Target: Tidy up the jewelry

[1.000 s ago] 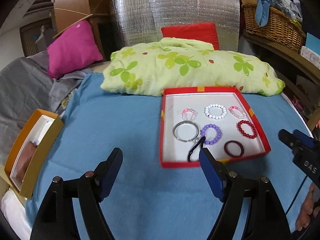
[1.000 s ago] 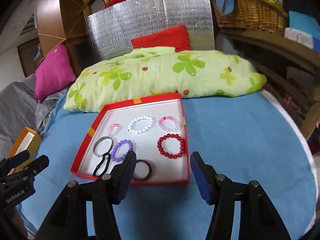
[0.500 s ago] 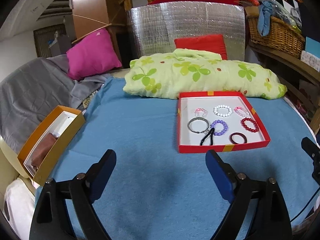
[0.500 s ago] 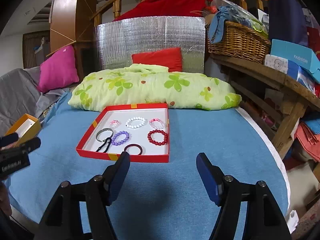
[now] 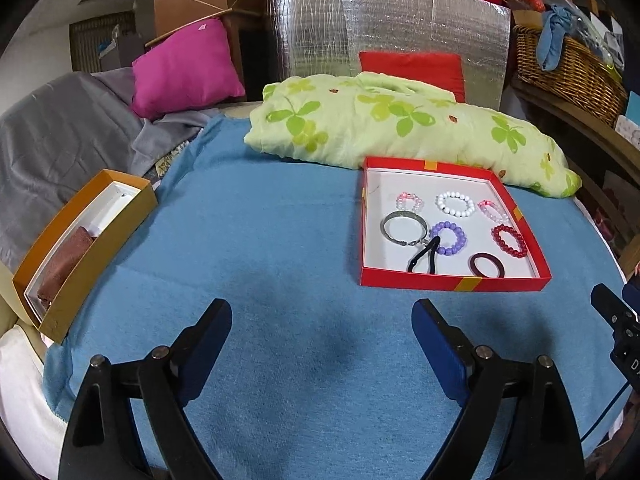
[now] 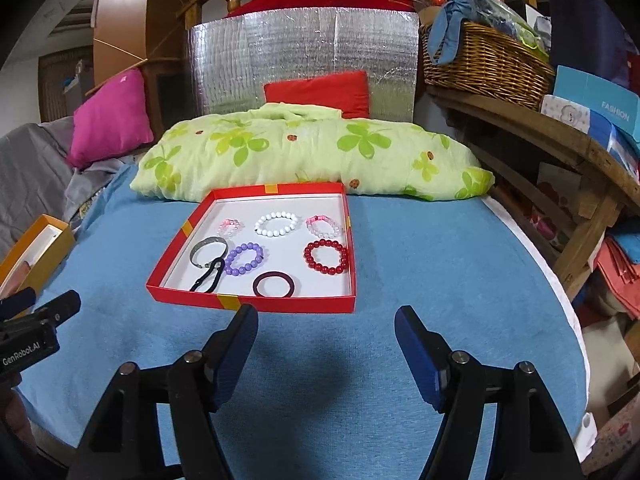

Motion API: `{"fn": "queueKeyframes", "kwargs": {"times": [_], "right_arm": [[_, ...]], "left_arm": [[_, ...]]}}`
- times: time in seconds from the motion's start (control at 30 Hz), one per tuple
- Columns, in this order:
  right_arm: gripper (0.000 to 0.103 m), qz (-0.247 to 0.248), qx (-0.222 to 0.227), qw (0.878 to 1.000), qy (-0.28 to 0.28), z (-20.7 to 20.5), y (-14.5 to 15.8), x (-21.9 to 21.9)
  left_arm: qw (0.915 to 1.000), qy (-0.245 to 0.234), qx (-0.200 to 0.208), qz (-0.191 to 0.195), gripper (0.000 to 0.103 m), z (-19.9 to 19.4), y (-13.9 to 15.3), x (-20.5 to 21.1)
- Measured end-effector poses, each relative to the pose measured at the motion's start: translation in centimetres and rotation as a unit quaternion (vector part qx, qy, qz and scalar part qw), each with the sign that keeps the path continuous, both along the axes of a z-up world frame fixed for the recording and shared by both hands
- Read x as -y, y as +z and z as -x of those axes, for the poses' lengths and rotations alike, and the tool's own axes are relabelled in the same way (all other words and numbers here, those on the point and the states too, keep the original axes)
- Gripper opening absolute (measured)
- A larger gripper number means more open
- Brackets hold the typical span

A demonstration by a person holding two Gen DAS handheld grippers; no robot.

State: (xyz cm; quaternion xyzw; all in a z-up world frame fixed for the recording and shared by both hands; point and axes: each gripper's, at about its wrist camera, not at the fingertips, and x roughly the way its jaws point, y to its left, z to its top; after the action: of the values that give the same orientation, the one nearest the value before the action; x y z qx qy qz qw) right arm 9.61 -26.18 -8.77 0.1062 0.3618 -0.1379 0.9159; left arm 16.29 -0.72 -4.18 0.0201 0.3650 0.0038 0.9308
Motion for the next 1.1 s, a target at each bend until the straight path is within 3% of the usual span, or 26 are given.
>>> {"fn": "queueKeyframes", "kwargs": {"times": [0.1, 0.37, 1.1], "right_arm": [[0.075, 0.001, -0.005, 1.0, 0.004, -0.2, -0.1, -0.3], [0.075, 0.0, -0.021, 1.0, 0.002, -0.5, -0.8, -0.4], [0.075, -0.018, -0.031, 0.999, -0.01, -1.3, -1.9, 0.3]], "left_arm": [[0.9996, 0.004, 0.009, -0.027, 0.092, -0.1, -0.2, 0.5], [0.9992, -0.012, 0.006, -0.037, 0.092, -0.7, -0.7, 1.4], [0.9996, -0.005, 0.004, -0.028, 0.092, -1.5, -1.1, 1.7]]}}
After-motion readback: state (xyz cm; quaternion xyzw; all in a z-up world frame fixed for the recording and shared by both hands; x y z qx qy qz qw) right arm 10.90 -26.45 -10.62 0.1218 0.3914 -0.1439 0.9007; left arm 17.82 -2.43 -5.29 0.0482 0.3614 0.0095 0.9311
